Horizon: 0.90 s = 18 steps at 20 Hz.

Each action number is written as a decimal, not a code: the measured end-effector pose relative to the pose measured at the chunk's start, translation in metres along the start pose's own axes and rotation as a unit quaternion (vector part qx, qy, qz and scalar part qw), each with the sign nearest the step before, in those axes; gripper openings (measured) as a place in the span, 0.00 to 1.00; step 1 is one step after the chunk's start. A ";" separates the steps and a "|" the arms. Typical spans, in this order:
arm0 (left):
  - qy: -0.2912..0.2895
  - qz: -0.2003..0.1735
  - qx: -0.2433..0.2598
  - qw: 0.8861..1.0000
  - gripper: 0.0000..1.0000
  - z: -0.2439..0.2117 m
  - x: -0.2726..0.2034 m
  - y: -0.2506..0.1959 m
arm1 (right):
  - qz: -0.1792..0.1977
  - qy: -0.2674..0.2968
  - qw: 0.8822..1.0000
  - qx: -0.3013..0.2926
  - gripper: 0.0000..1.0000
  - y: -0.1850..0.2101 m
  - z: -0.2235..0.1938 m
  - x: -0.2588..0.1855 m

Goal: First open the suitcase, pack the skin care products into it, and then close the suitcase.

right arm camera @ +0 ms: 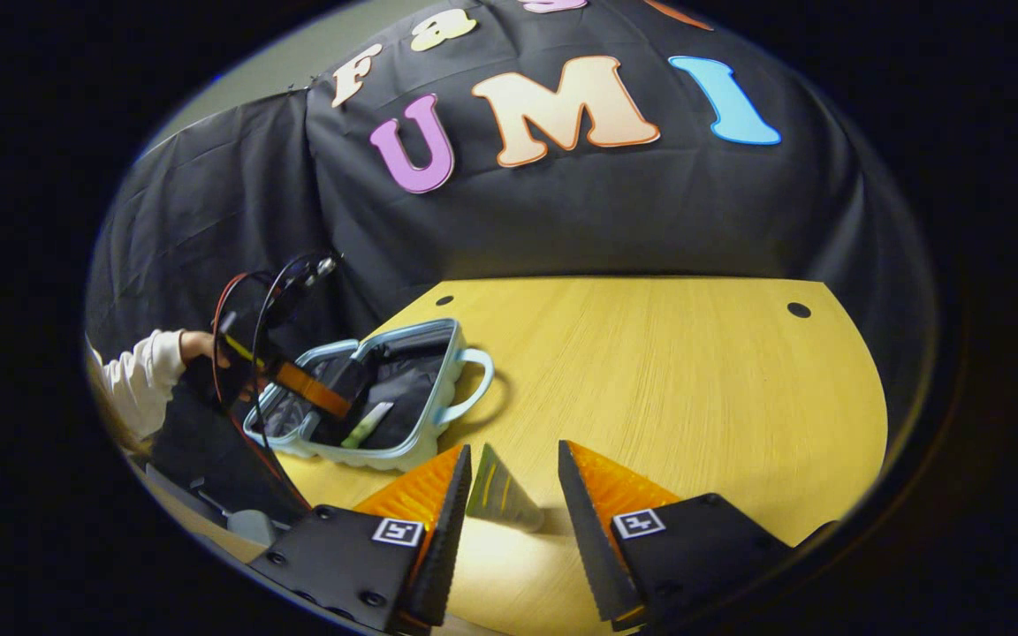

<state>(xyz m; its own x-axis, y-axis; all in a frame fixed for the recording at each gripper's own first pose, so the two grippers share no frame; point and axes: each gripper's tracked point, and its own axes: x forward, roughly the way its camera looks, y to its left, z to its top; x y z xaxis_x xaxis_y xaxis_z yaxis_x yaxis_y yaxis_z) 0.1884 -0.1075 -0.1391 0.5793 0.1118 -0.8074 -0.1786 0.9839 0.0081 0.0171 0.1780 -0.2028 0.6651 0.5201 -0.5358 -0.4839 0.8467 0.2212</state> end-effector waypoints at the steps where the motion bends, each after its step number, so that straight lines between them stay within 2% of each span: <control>1: -0.006 0.003 -0.001 1.000 0.93 0.001 -0.002 0.002 | 0.003 0.003 1.000 -0.003 0.73 0.003 -0.007 0.002; 2: -0.011 0.007 -0.003 1.000 0.98 0.001 -0.005 0.003 | 0.007 0.004 1.000 -0.005 0.76 0.006 -0.014 0.006; 5: -0.020 0.006 -0.011 1.000 0.96 -0.002 -0.016 0.002 | 0.010 0.007 1.000 -0.011 0.93 0.012 -0.027 0.024; 6: -0.023 0.005 -0.014 1.000 0.97 -0.003 -0.022 0.002 | 0.009 0.003 1.000 -0.017 0.93 0.013 -0.027 0.031; 7: -0.028 0.004 -0.016 0.999 0.96 -0.003 -0.028 0.003 | 0.011 0.001 1.000 -0.022 0.86 0.014 -0.029 0.037; 8: -0.034 0.004 -0.017 0.999 0.96 -0.002 -0.035 0.004 | 0.013 0.002 1.000 -0.026 0.86 0.015 -0.030 0.044; 9: -0.039 0.004 -0.020 0.999 0.96 -0.002 -0.041 0.006 | 0.015 0.006 0.999 -0.029 0.93 0.016 -0.033 0.049; 10: -0.045 0.002 -0.024 0.999 0.97 -0.002 -0.047 0.007 | 0.018 0.011 0.999 -0.031 0.94 0.017 -0.036 0.055; 11: -0.050 -0.001 -0.028 0.998 0.97 -0.001 -0.052 0.007 | 0.019 0.014 0.999 -0.033 0.87 0.017 -0.039 0.060; 12: -0.055 -0.004 -0.033 0.998 0.97 -0.001 -0.059 0.008 | 0.017 0.017 0.999 -0.037 0.92 0.016 -0.041 0.064; 13: -0.060 -0.005 -0.038 0.997 0.97 0.000 -0.065 0.011 | 0.014 0.023 0.999 -0.039 0.79 0.014 -0.046 0.068; 14: -0.065 -0.005 -0.043 0.997 0.96 0.000 -0.071 0.015 | 0.011 0.031 0.999 -0.038 0.83 0.012 -0.052 0.072; 15: -0.071 -0.002 -0.046 0.996 0.97 0.000 -0.077 0.019 | 0.010 0.040 0.999 -0.036 0.69 0.011 -0.060 0.075; 16: -0.076 0.001 -0.049 0.996 0.96 0.000 -0.082 0.023 | 0.004 0.044 0.998 -0.035 0.66 0.010 -0.063 0.077; 17: -0.079 0.002 -0.051 0.996 0.96 0.001 -0.086 0.028 | -0.006 0.041 0.998 -0.037 0.69 0.005 -0.063 0.078; 18: -0.081 0.003 -0.052 0.995 0.96 0.000 -0.089 0.030 | -0.015 0.038 0.999 -0.036 0.58 0.001 -0.062 0.079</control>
<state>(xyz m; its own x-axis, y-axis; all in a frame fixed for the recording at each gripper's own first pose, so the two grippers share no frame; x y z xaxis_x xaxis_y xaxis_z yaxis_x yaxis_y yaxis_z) 0.1317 -0.0874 -0.0669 0.6970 0.1466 -0.7019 -0.2592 0.9642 -0.0560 0.0339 0.2127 -0.2952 0.6363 0.4817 -0.6025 -0.5053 0.8504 0.1462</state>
